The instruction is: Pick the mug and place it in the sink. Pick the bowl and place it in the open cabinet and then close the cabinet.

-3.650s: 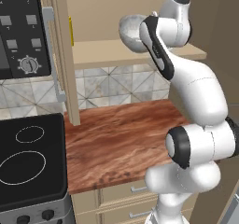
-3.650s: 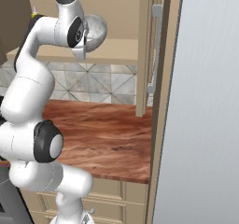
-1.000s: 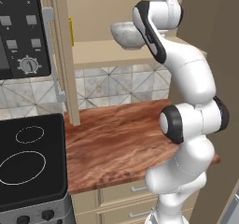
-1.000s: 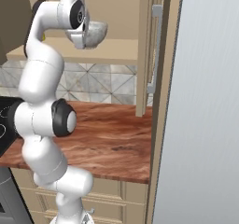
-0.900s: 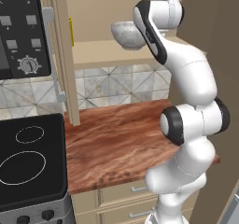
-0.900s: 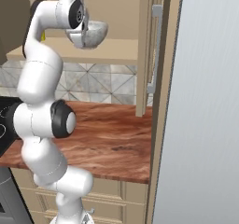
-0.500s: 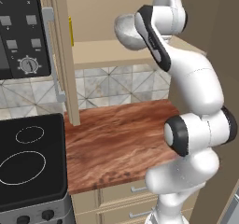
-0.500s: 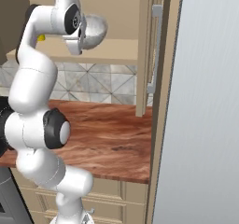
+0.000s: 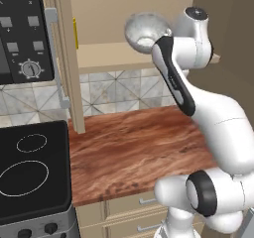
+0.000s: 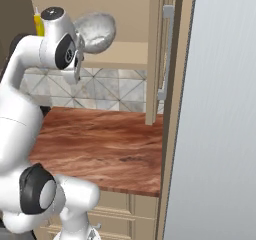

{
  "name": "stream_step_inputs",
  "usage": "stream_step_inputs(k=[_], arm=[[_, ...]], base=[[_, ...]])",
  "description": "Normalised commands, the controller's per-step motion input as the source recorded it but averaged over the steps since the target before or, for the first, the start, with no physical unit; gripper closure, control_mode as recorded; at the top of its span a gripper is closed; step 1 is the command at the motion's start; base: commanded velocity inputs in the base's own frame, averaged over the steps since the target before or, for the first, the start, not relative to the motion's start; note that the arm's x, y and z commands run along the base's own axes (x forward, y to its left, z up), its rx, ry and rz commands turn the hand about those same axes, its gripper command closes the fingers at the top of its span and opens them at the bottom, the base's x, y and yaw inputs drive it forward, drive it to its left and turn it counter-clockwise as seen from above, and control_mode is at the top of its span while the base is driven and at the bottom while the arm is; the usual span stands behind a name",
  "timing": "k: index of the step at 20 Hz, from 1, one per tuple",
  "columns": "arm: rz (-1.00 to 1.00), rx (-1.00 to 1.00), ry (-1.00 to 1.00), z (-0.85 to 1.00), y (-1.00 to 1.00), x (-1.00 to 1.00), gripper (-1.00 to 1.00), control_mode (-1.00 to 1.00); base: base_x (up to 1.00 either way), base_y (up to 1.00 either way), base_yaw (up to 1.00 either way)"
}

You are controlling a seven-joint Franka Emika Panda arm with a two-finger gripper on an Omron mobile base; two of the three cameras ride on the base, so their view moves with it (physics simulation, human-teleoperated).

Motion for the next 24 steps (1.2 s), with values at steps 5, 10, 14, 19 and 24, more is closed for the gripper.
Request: stream_step_inputs(k=[5,10,14,19,24], arm=[[0.02,0.00,-0.27,0.24,0.01,-0.03,-1.00,-1.00],[0.02,0.00,-0.21,0.04,0.00,0.00,-1.00,-1.00],[0.01,0.00,-0.19,0.27,0.00,-0.07,-1.00,-1.00],[0.00,0.00,-0.21,0.36,0.00,-0.39,-1.00,-1.00],[0.00,0.00,-0.18,0.34,-0.03,-0.49,-1.00,-1.00]], base=[[0.00,0.00,0.00],[0.00,0.00,0.00],[0.00,0.00,0.00],[0.00,0.00,0.00],[0.00,0.00,0.00]])
